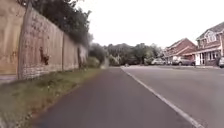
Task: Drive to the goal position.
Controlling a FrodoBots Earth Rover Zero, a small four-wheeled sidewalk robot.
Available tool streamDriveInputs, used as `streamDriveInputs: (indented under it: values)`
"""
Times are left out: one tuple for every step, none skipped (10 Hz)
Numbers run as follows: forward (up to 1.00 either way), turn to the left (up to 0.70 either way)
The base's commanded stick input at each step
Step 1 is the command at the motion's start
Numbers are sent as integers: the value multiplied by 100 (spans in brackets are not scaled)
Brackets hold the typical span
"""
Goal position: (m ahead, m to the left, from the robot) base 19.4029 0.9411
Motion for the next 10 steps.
streamDriveInputs:
  values:
    - [100, 0]
    - [100, 0]
    - [100, 0]
    - [100, 0]
    - [100, 0]
    - [100, 0]
    - [100, 0]
    - [100, 0]
    - [100, 0]
    - [100, 0]
